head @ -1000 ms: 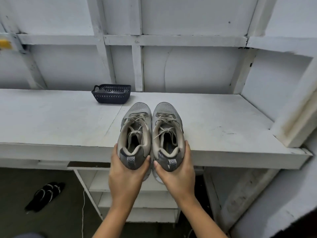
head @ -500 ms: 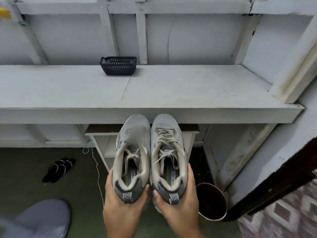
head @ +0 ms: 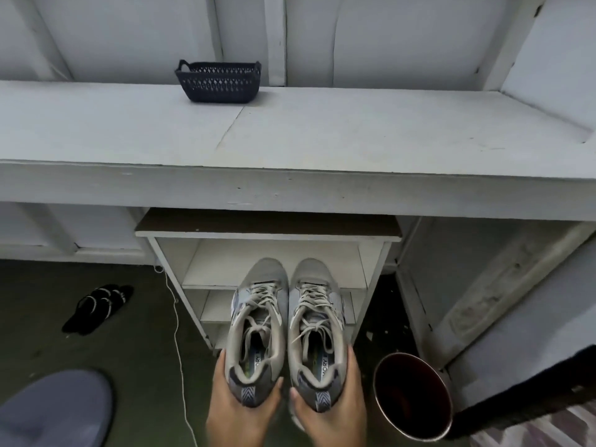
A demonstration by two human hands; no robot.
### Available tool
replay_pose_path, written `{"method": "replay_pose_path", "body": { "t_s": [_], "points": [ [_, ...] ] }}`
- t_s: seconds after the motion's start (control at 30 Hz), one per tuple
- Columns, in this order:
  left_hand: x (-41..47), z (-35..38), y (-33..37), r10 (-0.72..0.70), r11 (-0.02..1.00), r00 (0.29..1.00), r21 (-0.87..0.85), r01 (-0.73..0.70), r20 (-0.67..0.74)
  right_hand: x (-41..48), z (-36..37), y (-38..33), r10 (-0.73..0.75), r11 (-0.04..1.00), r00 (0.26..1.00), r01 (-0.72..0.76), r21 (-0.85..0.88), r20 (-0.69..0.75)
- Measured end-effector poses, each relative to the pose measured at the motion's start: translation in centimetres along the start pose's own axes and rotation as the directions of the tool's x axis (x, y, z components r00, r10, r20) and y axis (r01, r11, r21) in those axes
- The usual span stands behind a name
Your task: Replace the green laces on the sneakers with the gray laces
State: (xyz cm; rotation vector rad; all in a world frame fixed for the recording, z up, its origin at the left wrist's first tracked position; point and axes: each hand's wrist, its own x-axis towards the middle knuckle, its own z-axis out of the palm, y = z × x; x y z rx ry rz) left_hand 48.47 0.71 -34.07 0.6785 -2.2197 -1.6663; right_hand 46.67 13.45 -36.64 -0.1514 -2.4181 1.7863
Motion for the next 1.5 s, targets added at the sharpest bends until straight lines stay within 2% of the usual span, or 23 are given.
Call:
{"method": "replay_pose_path", "body": {
  "t_s": [0.03,0.1,0.27,0.4,0.57,0.77,1.03,1.23,1.4,1.5],
  "points": [
    [0.7,0.4,-0.4,0.024,1.0,0.997,-0.01,-0.025,-0.08,0.7,0.0,0.0,-0.027,0.999,1.0,0.026,0.023,0.007],
    [2.7,2.2,-2.1,0.012,1.0,0.99,-0.016,-0.014,-0.143,3.3,0.9,2.2,-0.077,0.997,0.996,0.076,0.022,0.049],
    [9.3,6.2,-2.4,0.038,0.999,0.991,-0.003,-0.039,-0.129,11.2,4.4,4.9,-0.131,0.99,0.989,0.127,0.056,0.062],
    [14.6,8.7,-3.4,0.115,0.993,0.987,0.027,-0.113,-0.108,16.5,6.9,6.3,-0.191,0.981,0.981,0.19,0.021,0.028],
    [20.7,10.3,-6.3,0.214,0.977,0.972,0.024,-0.213,-0.097,21.9,10.2,8.3,-0.267,0.96,0.964,0.265,0.086,0.017],
    [26.1,11.6,-8.4,0.21,0.978,0.966,0.041,-0.207,-0.15,26.4,14.3,10.2,-0.26,0.964,0.966,0.258,0.059,0.018],
    [29.6,12.2,-9.6,0.21,0.977,0.965,-0.002,-0.213,-0.156,29.3,16.6,11.1,-0.301,0.954,0.954,0.301,0.011,-0.014],
    [29.7,12.3,-10.0,0.194,0.978,0.971,-0.052,-0.202,-0.141,29.5,16.5,11.1,-0.269,0.963,0.963,0.269,-0.009,0.033],
    [30.7,11.1,-10.6,0.13,0.991,0.989,0.021,-0.129,-0.066,29.4,15.6,10.3,-0.207,0.977,0.971,0.212,-0.035,0.117],
    [29.3,10.6,-10.8,0.116,0.989,0.991,0.098,-0.109,-0.067,27.3,14.4,9.8,-0.196,0.979,0.971,0.202,-0.033,0.137]
  ]
}}
